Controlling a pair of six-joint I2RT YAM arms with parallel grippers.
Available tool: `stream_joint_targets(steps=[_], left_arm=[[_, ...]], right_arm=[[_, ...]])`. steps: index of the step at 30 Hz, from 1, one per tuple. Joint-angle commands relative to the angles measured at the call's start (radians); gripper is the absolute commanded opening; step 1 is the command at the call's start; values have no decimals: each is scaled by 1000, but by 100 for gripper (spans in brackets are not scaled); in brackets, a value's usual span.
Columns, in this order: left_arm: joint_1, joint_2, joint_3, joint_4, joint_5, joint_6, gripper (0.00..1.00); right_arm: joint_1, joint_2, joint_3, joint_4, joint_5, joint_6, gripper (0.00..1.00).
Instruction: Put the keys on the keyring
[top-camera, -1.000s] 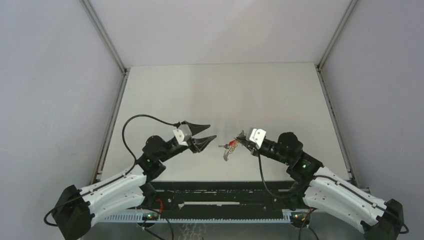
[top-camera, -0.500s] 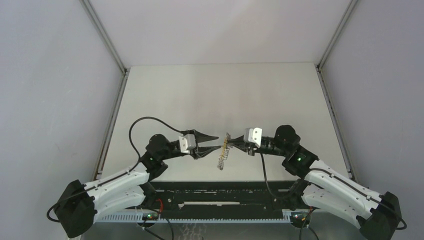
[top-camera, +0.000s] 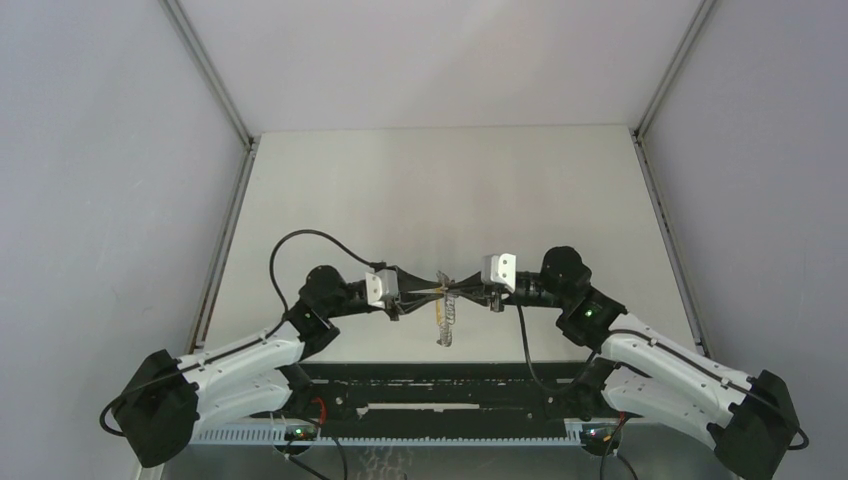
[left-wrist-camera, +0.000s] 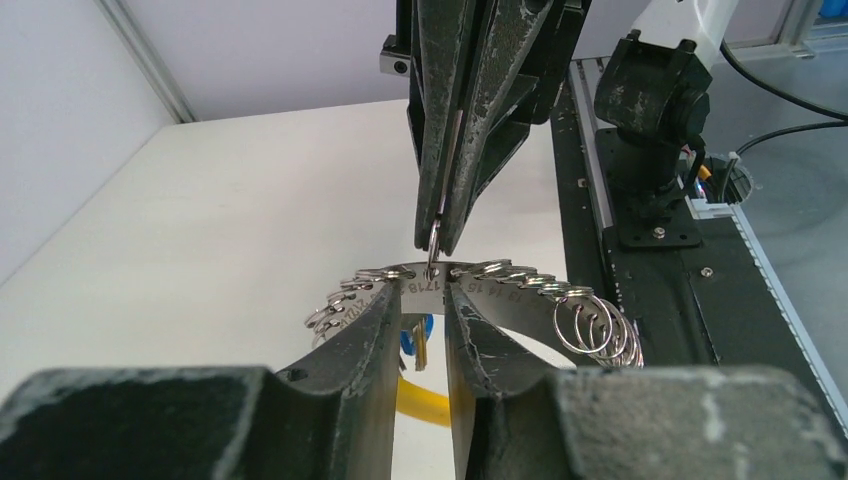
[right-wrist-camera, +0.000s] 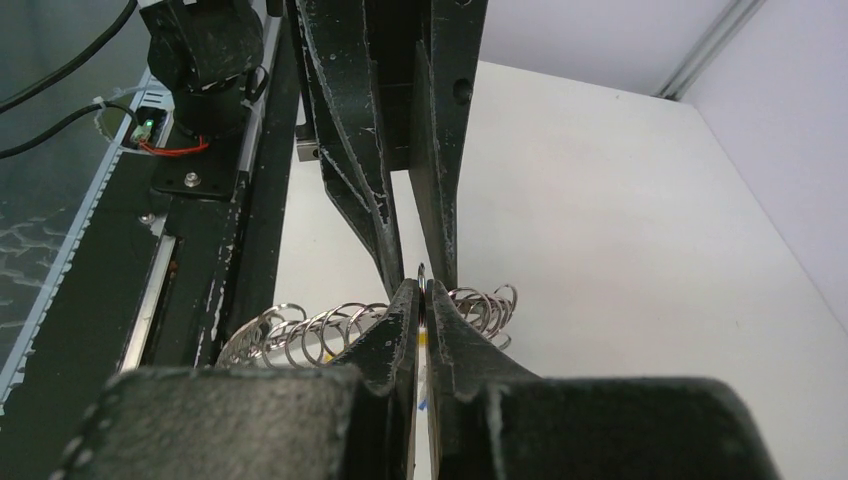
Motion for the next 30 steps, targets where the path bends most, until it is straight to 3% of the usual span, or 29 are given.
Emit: stream_joint_targets(steps=[1,27,30], left_arm=[[5,-11,51,64,22,3,25],[5,-25,37,82,39,-7,18],[5,-22,39,82,41,-7,10]], right_arm=[[-5,5,45,108,-39,30,0],[-4,19,45,136,-64,58,0],[-4,23,45,138,-68,59,0]])
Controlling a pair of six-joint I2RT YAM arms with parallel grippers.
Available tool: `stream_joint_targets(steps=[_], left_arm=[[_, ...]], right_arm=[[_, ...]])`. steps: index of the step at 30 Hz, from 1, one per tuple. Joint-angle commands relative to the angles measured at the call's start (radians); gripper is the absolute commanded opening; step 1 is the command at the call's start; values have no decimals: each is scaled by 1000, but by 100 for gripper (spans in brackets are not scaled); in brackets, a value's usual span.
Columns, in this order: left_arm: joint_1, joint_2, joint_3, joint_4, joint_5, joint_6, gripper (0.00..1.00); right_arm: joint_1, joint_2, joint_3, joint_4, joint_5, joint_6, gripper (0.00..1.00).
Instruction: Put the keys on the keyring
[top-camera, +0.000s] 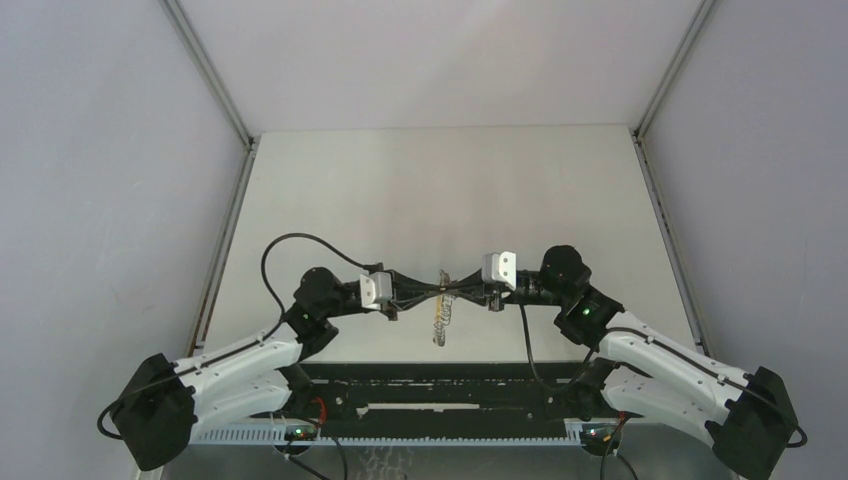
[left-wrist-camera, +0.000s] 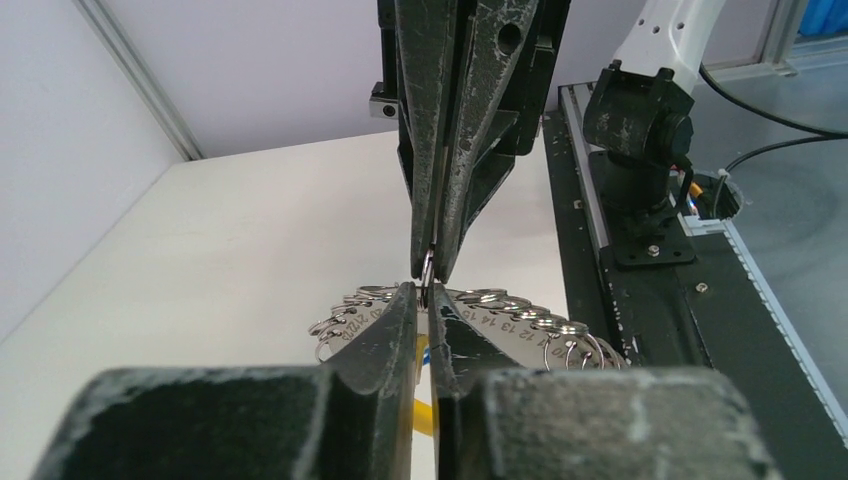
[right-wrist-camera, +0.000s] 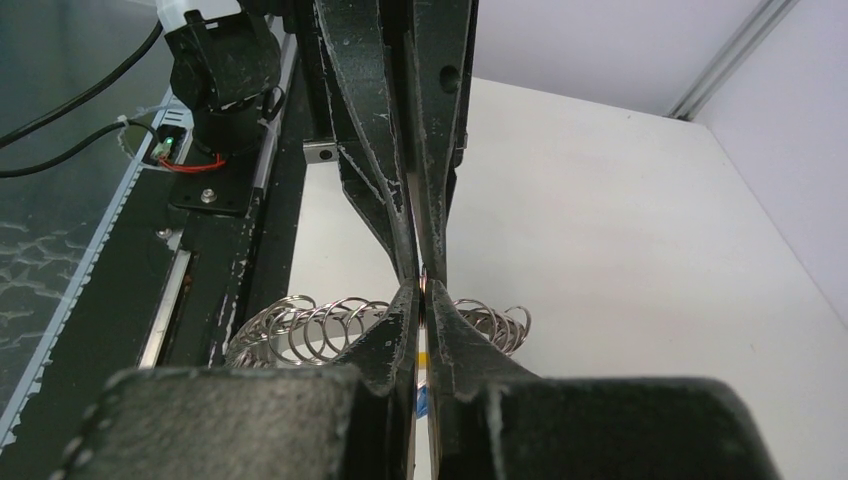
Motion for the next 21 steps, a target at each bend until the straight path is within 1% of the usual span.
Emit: stream_joint_targets(steps=[1,2,5,6,8,12,15,18,21], left_arm=[[5,2,38,36,13,2,5],[5,-3,38,33,11,2,1],[5,-38,41,-26,-5,35,0],[5,-54,46,-57,-18,50,0],[5,-88,66,-170,-49,98,0],[-15,-136,123,-405,-143,175,0],[-36,-143,163,-530,-203,209,0],[-60,-147,193,-608,-250,221,0],[-88,-128,244,-706,-296,228,0]], right_arm=[[-3,0,45,77,-24,21,0],[-3,2,45,73,-23,21,0],[-4,-1,45,50,-13,17,0],[-4,-4,45,38,-8,16,0],[-6,-13,45,3,12,7,0],[-9,-41,45,-84,42,-23,13],[-9,-64,46,-138,61,-55,22],[-9,-65,54,-179,73,-95,27],[-8,-33,78,-215,66,-132,29]])
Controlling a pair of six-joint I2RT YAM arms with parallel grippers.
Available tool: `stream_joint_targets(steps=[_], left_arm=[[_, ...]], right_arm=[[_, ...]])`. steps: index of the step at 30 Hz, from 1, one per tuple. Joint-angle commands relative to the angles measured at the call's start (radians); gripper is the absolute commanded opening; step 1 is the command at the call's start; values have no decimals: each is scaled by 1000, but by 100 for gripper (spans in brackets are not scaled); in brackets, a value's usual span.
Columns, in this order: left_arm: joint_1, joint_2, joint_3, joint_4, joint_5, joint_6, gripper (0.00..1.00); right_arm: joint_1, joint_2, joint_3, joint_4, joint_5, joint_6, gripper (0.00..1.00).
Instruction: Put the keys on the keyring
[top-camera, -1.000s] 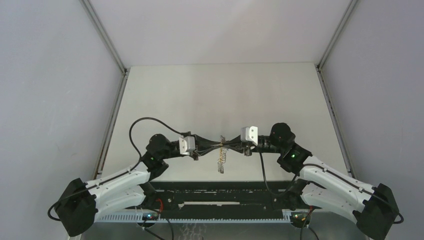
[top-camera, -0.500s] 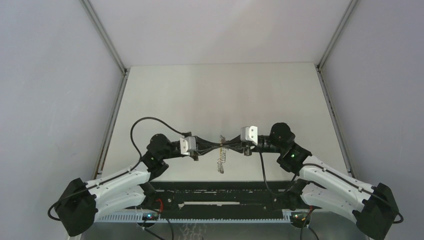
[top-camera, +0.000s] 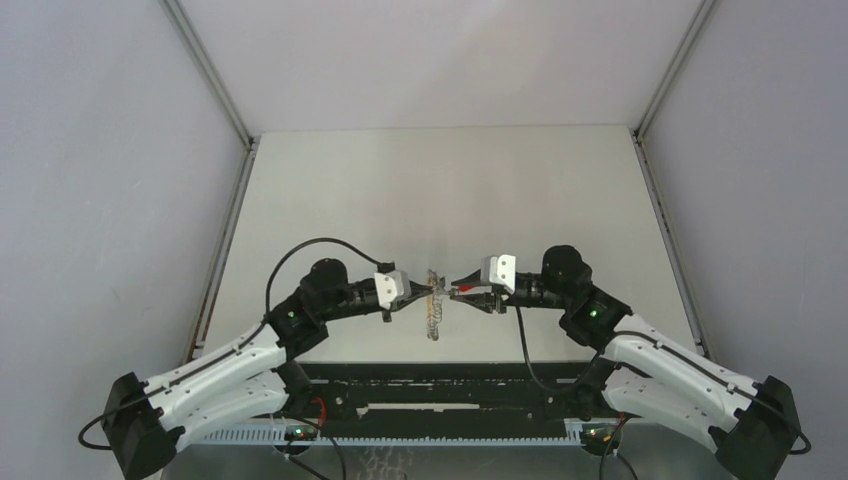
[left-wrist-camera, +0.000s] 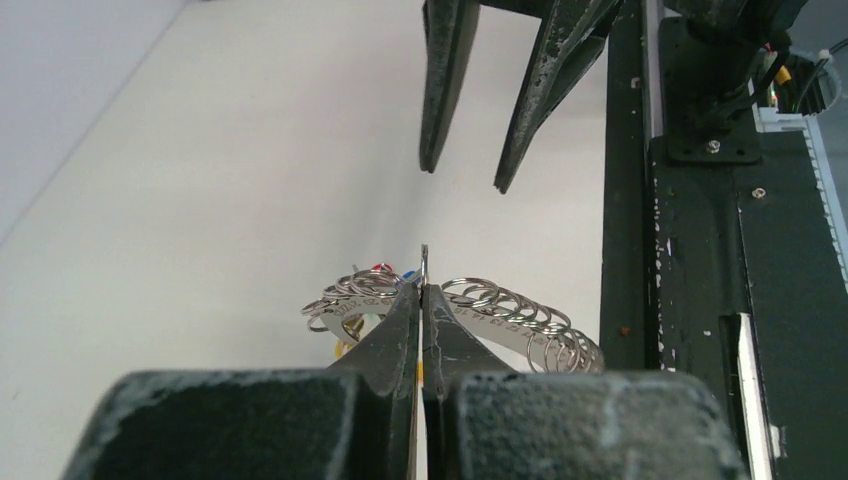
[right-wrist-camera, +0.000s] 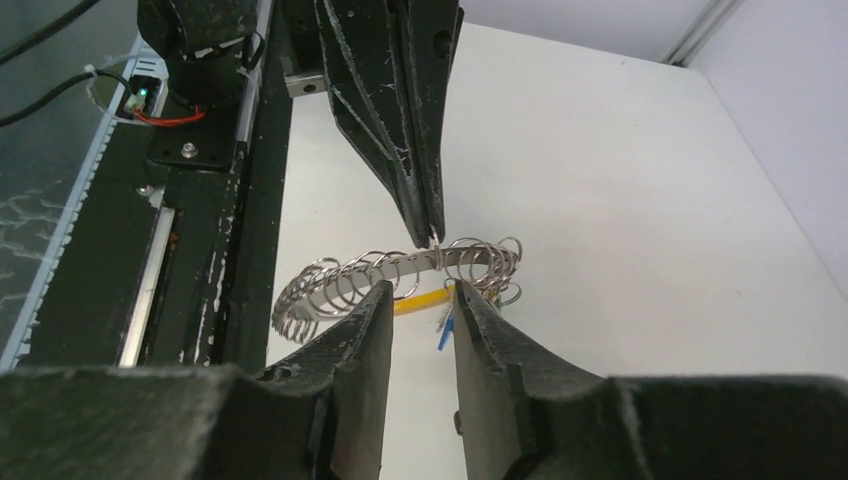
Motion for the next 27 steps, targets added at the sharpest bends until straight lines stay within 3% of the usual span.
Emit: stream_joint_targets(steps=[1,12,27], left_arm=[[-44,7,123,-162,-105,48,0],[-90,51,268,-386,-164,63,0],[-101,98,336,-474,-136,89,0]], right_arm=[[-1,33,74,-62,4,-77,31],[23,113,76,-51,-29,-164,29],[84,180,77,45,34,-163,25]])
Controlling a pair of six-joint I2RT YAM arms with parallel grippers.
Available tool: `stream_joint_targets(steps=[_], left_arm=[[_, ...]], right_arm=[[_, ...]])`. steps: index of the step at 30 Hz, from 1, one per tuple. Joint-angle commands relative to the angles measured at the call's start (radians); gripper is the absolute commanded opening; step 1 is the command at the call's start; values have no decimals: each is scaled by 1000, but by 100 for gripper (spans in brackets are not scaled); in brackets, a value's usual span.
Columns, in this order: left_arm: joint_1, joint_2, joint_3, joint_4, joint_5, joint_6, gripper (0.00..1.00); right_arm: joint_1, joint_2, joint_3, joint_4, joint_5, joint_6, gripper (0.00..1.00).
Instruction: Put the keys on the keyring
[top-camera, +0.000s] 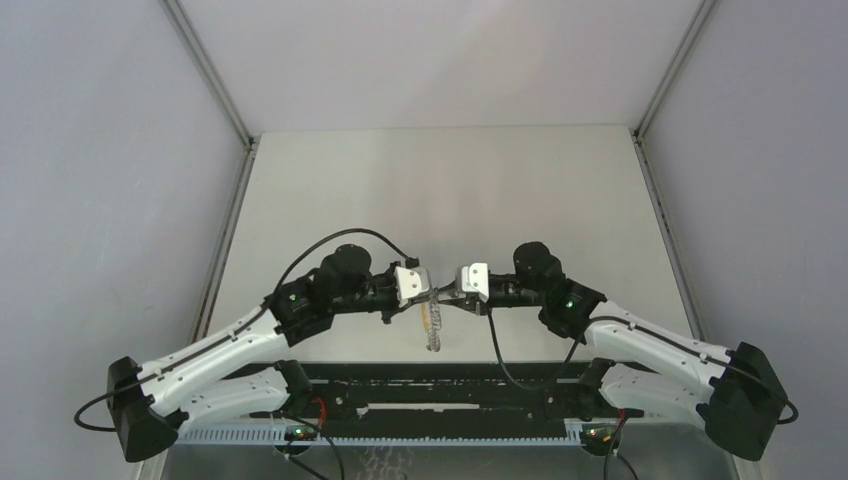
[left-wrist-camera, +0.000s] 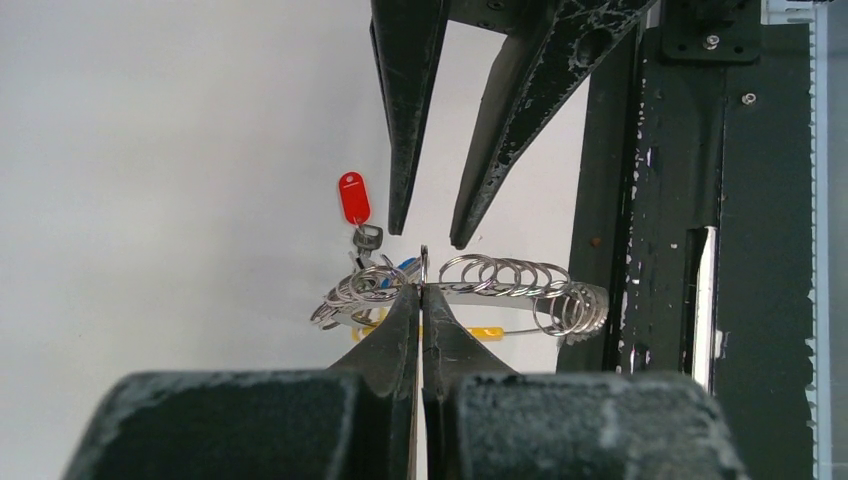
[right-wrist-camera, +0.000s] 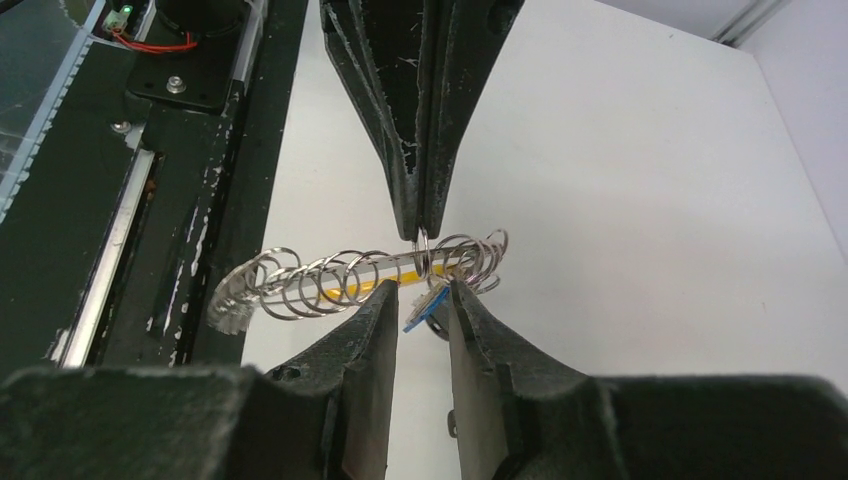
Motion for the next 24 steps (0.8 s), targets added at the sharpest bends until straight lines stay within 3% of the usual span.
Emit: stream_joint_targets(steps=[1,7,15,17,20,24], left_arm=[[-8,0,72,18,15,26,0],[-10,14,81,18,27,35,0],[-10,16,81,32,37,37,0],[-11,9,72,46,32,37,1],[-10,-24,20,98,7,33,16],[-10,-80,-58,185,-15,26,30]], right_arm=[[14,7,35,73,10,-8,25],[23,27,53,54,4,-14,22],[29,53,68,26,0,-29,0],[27,54,70,20,-2,-30,0],[21,40,70,23,-10,-21,0],[3,6,67,36,-24,6,0]])
